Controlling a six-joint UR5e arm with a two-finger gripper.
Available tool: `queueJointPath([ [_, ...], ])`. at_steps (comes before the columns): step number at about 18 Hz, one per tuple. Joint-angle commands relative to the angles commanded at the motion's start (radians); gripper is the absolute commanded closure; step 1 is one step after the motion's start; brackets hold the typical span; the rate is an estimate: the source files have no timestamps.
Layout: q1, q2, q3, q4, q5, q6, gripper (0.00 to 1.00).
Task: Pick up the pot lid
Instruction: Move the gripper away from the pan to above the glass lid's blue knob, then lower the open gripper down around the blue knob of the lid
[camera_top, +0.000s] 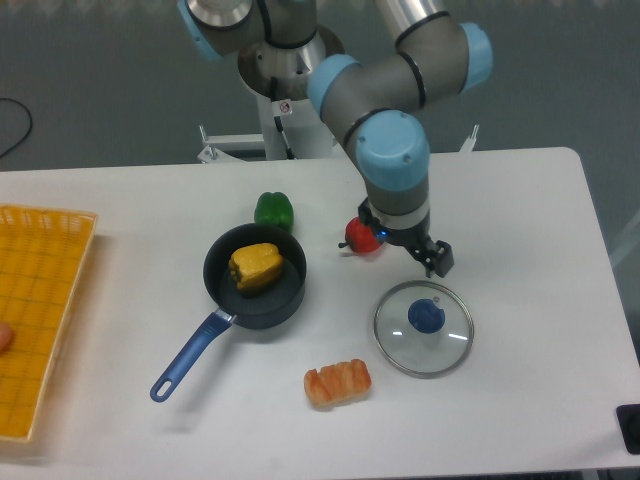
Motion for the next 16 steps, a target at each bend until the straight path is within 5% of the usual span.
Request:
queueJointPath([
  [12, 0.020, -0.103, 0.086, 0.002, -0.026, 0.012, 0.00],
  [16, 0.018, -0.129, 0.100, 0.041, -0.061, 0.014, 0.00],
])
